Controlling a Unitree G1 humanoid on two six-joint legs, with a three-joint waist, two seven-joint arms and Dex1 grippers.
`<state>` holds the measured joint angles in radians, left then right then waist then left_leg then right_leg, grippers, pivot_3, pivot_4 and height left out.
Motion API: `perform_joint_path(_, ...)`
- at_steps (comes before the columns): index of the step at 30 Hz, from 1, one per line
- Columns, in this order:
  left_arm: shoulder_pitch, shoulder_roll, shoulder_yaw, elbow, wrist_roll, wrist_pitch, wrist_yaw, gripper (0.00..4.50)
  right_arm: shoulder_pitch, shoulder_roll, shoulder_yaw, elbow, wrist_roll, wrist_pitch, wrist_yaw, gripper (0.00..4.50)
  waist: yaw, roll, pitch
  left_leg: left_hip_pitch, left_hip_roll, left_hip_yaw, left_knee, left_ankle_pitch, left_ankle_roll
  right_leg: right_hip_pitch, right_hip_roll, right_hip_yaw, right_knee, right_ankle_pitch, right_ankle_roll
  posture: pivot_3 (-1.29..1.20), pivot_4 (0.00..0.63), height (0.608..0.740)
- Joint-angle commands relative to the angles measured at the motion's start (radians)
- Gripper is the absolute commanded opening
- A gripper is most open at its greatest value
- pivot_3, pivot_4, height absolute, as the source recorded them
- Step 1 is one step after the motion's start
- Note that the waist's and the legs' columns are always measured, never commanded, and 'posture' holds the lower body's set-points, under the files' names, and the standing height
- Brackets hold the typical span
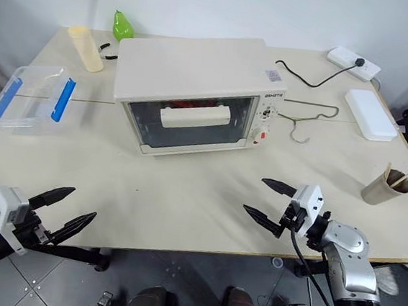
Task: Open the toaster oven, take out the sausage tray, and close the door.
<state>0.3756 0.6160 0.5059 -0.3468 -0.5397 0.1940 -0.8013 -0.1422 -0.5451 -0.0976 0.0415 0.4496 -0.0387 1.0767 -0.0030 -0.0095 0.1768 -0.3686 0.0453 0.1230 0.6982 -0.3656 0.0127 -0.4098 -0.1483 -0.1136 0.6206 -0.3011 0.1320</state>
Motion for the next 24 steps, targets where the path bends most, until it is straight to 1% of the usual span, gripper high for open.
perform_joint_path(1,-0.008,-0.008,0.006,-0.021,-0.011,0.0,0.013,4.47,-0.012,-0.013,-0.015,-0.028,0.038,0.037,0.012,4.5,0.0,0.0,0.0,0.0,0.0,0.0,0.0,0.0,0.0,0.0,0.0,0.0,0.0,0.0,0.0,0.0,0.15,0.74)
perform_joint_path(3,-0.037,-0.016,0.035,-0.022,-0.099,0.052,0.021,4.47,-0.032,-0.009,-0.019,-0.069,0.083,0.106,-0.002,4.5,0.0,0.0,0.0,0.0,0.0,0.0,0.0,0.0,0.0,0.0,0.0,0.0,0.0,0.0,0.0,0.0,0.15,0.74)
perform_joint_path(5,-0.057,-0.02,0.064,-0.027,-0.16,0.059,0.005,4.47,-0.061,-0.009,-0.022,-0.104,0.123,0.173,-0.013,4.5,0.0,0.0,0.0,0.0,0.001,0.0,0.001,0.0,0.0,0.0,0.0,0.0,0.001,0.0,0.0,0.0,0.15,0.74)
perform_joint_path(6,-0.065,-0.012,0.086,-0.033,-0.234,0.098,-0.012,4.47,-0.08,-0.009,-0.021,-0.122,0.148,0.216,-0.018,4.5,-0.001,0.0,0.0,0.0,0.002,0.0,0.001,0.0,0.0,0.0,0.0,0.0,0.001,0.0,0.0,0.0,0.15,0.74)
perform_joint_path(8,-0.099,0.007,0.134,-0.052,-0.384,0.184,0.009,4.47,-0.154,-0.005,-0.011,-0.147,0.206,0.321,-0.037,4.5,-0.003,0.0,0.0,0.0,0.002,0.0,0.001,0.0,0.0,0.0,0.0,0.0,0.002,0.0,0.0,0.0,0.15,0.74)
perform_joint_path(9,-0.106,0.019,0.146,-0.061,-0.427,0.216,0.012,4.47,-0.182,-0.004,-0.006,-0.152,0.226,0.36,-0.041,4.5,-0.003,0.0,0.0,0.0,0.003,-0.001,0.001,0.0,0.0,0.0,0.0,0.0,0.002,0.0,0.0,0.0,0.15,0.74)
perform_joint_path(10,-0.111,0.029,0.149,-0.071,-0.429,0.224,0.016,4.47,-0.22,-0.002,0.003,-0.149,0.234,0.4,-0.053,4.5,-0.003,0.0,0.0,0.0,0.003,-0.001,0.001,0.0,0.0,-0.001,0.0,0.0,0.002,0.0,0.0,0.0,0.15,0.74)
perform_joint_path(13,-0.117,0.044,0.154,-0.096,-0.444,0.245,0.027,4.47,-0.34,0.054,0.01,-0.106,0.249,0.44,-0.09,4.5,-0.004,0.001,0.0,0.0,0.002,-0.001,0.001,0.0,0.0,-0.001,0.0,0.0,0.003,0.0,0.0,0.0,0.15,0.74)
perform_joint_path(17,-0.13,0.042,0.133,-0.112,-0.421,0.247,0.04,4.47,-0.483,0.132,0.041,-0.016,0.205,0.427,-0.11,4.5,-0.004,0.001,0.0,0.0,-0.001,-0.001,0.001,-0.001,-0.001,-0.001,0.001,-0.001,0.003,0.0,0.0,0.0,0.15,0.74)
perform_joint_path(19,-0.136,0.035,0.116,-0.117,-0.407,0.241,0.046,4.47,-0.521,0.16,0.055,0.025,0.163,0.361,-0.09,4.5,-0.002,0.001,0.0,-0.001,-0.001,-0.001,0.001,-0.001,-0.001,-0.001,0.001,-0.001,0.003,0.0,0.0,0.0,0.15,0.74)
perform_joint_path(24,-0.143,0.024,0.104,-0.115,-0.388,0.231,0.055,4.47,-0.533,0.176,0.081,0.03,0.146,0.348,-0.038,4.5,-0.002,0.001,0.0,-0.002,-0.002,-0.001,0.001,-0.001,-0.002,-0.002,0.001,-0.003,0.003,0.0,0.0,0.0,0.15,0.74)
